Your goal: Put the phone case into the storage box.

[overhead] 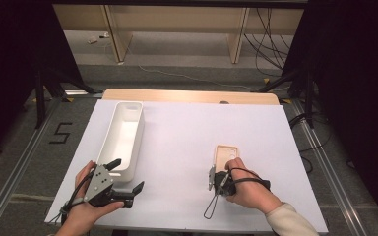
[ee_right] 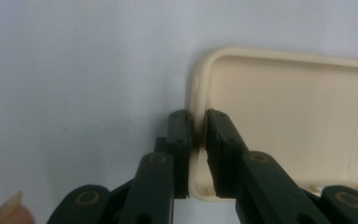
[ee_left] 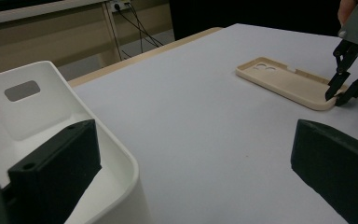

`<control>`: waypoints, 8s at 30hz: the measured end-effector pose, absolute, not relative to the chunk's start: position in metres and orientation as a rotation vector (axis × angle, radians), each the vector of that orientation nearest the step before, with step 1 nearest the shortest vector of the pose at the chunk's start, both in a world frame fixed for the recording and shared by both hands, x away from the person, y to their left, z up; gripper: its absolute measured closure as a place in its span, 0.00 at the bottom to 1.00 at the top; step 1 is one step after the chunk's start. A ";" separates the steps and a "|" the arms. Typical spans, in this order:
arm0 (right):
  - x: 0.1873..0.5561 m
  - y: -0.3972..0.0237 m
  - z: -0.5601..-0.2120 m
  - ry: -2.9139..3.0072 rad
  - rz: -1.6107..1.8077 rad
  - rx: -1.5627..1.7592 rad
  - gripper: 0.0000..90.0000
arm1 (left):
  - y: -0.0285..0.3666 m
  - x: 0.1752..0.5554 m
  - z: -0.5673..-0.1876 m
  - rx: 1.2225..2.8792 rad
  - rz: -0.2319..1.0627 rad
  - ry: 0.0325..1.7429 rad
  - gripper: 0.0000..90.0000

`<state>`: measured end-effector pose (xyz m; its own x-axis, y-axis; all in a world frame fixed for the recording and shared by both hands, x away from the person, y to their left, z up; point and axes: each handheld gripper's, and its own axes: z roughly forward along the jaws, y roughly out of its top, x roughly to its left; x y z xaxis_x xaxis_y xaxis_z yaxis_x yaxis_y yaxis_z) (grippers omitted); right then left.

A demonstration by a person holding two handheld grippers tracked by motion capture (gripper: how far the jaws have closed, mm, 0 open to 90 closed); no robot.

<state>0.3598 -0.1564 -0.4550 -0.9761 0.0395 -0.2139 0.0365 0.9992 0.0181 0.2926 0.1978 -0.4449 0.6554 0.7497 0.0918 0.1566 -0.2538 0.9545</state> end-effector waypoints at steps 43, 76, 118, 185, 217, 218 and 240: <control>0.359 -0.159 -0.454 2.944 0.033 0.092 0.95 | 0.197 0.292 -0.445 1.769 0.666 0.723 0.02; 0.361 -0.164 -0.441 2.926 0.152 0.109 0.97 | 0.197 0.291 -0.444 1.773 0.663 0.727 0.02; 0.364 -0.176 -0.415 2.872 0.519 0.245 0.98 | 0.197 0.292 -0.444 1.765 0.664 0.735 0.03; 0.361 -0.172 -0.426 2.708 1.312 0.191 0.98 | 0.199 0.294 -0.443 1.744 0.647 0.765 0.04; 0.358 -0.159 -0.429 2.683 1.365 0.116 0.98 | 0.164 0.353 -0.396 1.823 0.684 0.605 0.07; 0.358 -0.158 -0.429 2.681 1.364 0.112 0.98 | 0.164 0.354 -0.395 1.823 0.686 0.604 0.07; 0.354 -0.150 -0.427 2.669 1.377 0.077 0.98 | 0.141 0.368 -0.383 1.833 0.685 0.620 0.00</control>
